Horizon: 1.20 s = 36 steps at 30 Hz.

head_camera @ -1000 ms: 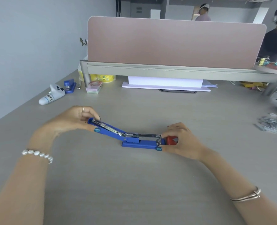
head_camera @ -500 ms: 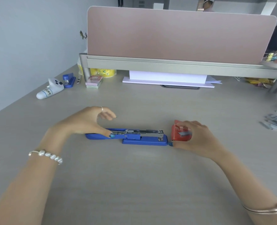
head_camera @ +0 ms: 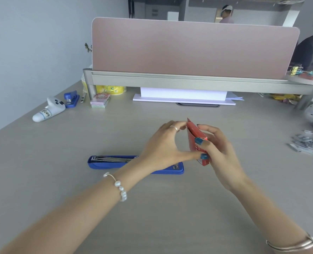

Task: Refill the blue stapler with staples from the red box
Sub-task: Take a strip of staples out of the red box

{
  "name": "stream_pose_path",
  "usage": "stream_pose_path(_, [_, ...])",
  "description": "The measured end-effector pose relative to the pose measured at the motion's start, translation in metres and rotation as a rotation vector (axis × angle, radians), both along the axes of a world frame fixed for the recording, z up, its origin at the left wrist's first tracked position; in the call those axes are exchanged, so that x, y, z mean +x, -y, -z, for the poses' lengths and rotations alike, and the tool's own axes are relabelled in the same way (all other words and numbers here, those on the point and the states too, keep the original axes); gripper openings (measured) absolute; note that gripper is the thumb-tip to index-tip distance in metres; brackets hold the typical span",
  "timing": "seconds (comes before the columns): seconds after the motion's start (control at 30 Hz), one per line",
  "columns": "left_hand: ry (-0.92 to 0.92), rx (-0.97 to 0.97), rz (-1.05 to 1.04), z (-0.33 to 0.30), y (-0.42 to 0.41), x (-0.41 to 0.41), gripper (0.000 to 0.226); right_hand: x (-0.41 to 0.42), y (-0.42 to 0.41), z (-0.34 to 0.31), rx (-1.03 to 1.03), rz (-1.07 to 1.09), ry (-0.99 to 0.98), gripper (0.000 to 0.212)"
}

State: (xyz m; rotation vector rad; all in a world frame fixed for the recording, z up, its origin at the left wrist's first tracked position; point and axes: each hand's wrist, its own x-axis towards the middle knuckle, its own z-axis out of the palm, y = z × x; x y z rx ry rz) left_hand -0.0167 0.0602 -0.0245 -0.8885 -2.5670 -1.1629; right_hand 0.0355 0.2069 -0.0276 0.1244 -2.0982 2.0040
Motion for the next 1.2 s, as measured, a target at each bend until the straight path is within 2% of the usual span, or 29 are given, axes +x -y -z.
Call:
stream_pose_path(0.13, [-0.018,0.216,-0.028,0.007,-0.015,0.003,0.081,0.001,0.000,-0.001,-0.014,-0.040,-0.021,0.033])
stream_pose_path(0.23, [-0.126,0.194,0.013,0.017,-0.017,0.009,0.082,0.001,-0.001,-0.003,0.038,0.054,-0.051,0.022])
stream_pose_path(0.33, [-0.223,0.176,0.020,0.023,-0.015,0.010,0.078,0.000,-0.004,-0.004,0.222,0.177,-0.139,0.008])
stream_pose_path(0.4, [-0.266,0.194,0.015,0.025,-0.014,0.009,0.076,0.000,-0.006,-0.005,0.263,0.151,-0.160,0.011])
stream_pose_path(0.57, [-0.298,0.224,0.025,0.031,-0.010,0.003,0.073,0.000,-0.012,-0.009,0.212,0.109,-0.196,0.020])
stream_pose_path(0.73, [-0.252,0.290,0.050,0.034,-0.009,0.002,0.073,0.003,-0.015,-0.009,0.388,0.168,-0.310,0.039])
stream_pose_path(1.0, [-0.231,0.365,0.096,0.038,-0.006,0.000,0.073,-0.002,-0.021,-0.003,0.595,0.129,-0.444,0.026])
stream_pose_path(1.2, [-0.333,0.320,0.075,0.038,-0.005,0.000,0.071,0.003,-0.022,-0.006,0.740,0.083,-0.527,0.026])
